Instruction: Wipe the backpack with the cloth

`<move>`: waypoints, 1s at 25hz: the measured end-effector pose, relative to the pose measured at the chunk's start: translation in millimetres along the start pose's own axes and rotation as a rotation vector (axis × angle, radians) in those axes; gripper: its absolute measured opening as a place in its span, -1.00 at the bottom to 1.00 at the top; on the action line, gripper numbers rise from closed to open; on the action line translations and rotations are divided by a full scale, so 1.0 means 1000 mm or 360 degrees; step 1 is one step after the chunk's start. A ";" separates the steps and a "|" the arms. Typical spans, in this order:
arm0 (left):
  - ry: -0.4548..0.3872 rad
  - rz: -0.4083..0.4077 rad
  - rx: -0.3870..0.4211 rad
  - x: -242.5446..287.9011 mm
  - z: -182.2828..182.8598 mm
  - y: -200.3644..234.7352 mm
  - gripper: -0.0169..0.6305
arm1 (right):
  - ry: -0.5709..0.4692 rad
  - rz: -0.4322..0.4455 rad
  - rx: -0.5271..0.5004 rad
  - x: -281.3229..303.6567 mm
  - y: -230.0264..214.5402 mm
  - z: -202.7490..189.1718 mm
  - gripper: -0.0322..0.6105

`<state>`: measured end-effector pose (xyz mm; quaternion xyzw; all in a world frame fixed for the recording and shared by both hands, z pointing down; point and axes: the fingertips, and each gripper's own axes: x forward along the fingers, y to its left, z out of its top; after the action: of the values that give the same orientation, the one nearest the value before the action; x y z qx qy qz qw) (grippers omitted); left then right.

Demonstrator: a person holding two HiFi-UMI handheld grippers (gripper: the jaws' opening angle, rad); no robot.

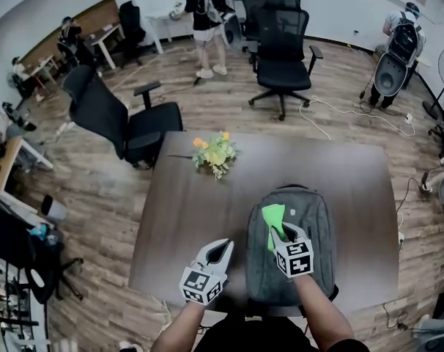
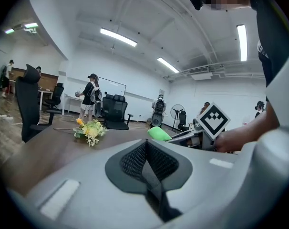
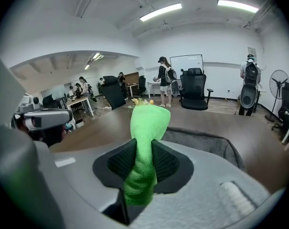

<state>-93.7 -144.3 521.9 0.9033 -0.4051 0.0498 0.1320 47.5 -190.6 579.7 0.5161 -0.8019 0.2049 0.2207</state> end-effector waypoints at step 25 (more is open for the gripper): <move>0.0080 0.0098 0.0119 0.040 -0.005 0.032 -0.89 | 0.0250 -0.0217 -0.0201 0.101 -0.061 -0.010 -0.60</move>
<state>-91.4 -192.1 541.1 0.8932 -0.4271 0.0915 0.1068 67.2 -282.8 650.9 0.5368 -0.7565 0.1783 0.3282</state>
